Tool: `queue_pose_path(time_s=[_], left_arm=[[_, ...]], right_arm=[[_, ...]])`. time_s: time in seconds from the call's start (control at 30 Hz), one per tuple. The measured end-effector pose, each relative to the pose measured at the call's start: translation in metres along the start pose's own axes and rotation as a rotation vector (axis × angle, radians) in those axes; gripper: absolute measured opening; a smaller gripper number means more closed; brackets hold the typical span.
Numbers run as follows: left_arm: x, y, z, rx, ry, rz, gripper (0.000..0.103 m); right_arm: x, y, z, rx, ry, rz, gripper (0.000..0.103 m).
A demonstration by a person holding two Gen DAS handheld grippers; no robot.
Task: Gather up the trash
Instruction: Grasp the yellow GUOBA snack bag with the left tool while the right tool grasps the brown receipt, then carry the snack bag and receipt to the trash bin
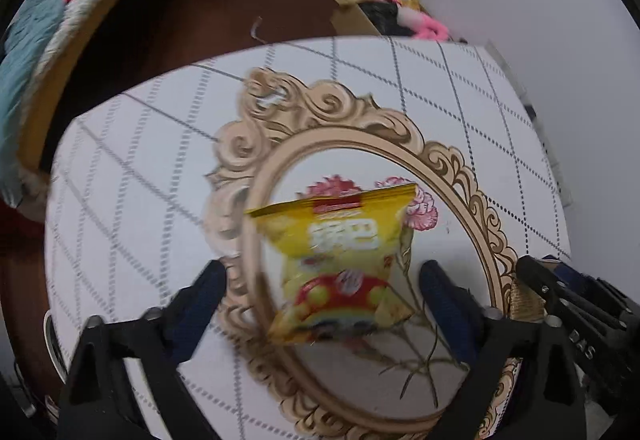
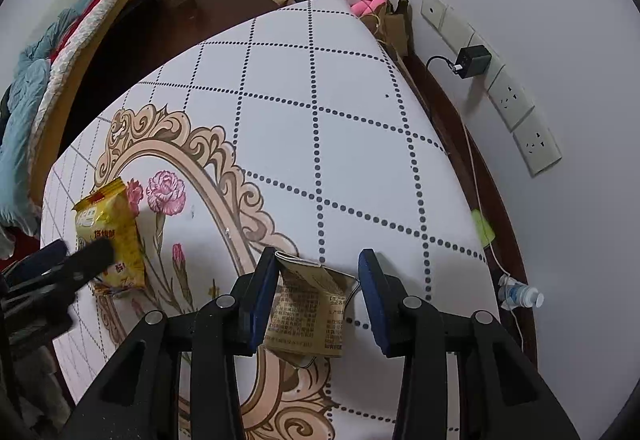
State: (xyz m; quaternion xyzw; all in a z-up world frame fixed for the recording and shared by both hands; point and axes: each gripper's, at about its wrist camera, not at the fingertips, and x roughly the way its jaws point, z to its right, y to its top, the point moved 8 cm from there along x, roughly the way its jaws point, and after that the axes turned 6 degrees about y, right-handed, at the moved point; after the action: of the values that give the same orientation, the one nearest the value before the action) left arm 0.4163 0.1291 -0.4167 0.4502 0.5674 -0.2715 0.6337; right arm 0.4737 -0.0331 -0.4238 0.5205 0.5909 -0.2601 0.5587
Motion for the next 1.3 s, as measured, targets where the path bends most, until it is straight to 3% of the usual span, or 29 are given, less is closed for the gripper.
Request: queue_pose_path(time_s=[0.03,0.07,0.2,0.57,0.8,1.07,1.3], left_arm=[[0.005,0.000,0.002,0.007,0.000,-0.008,0.070],[0.008,-0.001,0.004,0.011,0.003,-0.016,0.049],[0.005,0.002,0.000,0.010,0.024,0.023,0.040],[-0.047,-0.022,-0.044,-0.002,0.170,0.185,0.038],[-0.104,-0.041,-0.088,-0.069,0.227,0.291,0.038],[-0.186,-0.087,-0.174,-0.153,0.300,0.389,0.038],[-0.229,-0.142,-0.278,-0.256,0.395,0.420,0.038]], right_arm=[[0.001,0.001,-0.001,-0.008,-0.004,0.000,0.043],[0.000,0.001,-0.001,-0.012,-0.006,0.002,0.043],[-0.002,-0.002,-0.001,-0.015,0.000,0.006,0.043],[-0.032,-0.022,-0.023,-0.069,0.026,0.052,0.043],[-0.071,-0.045,-0.073,-0.133,0.093,0.093,0.043],[-0.130,-0.082,-0.175,-0.264,0.218,0.143,0.043],[-0.154,-0.133,-0.303,-0.415,0.340,0.135,0.043]])
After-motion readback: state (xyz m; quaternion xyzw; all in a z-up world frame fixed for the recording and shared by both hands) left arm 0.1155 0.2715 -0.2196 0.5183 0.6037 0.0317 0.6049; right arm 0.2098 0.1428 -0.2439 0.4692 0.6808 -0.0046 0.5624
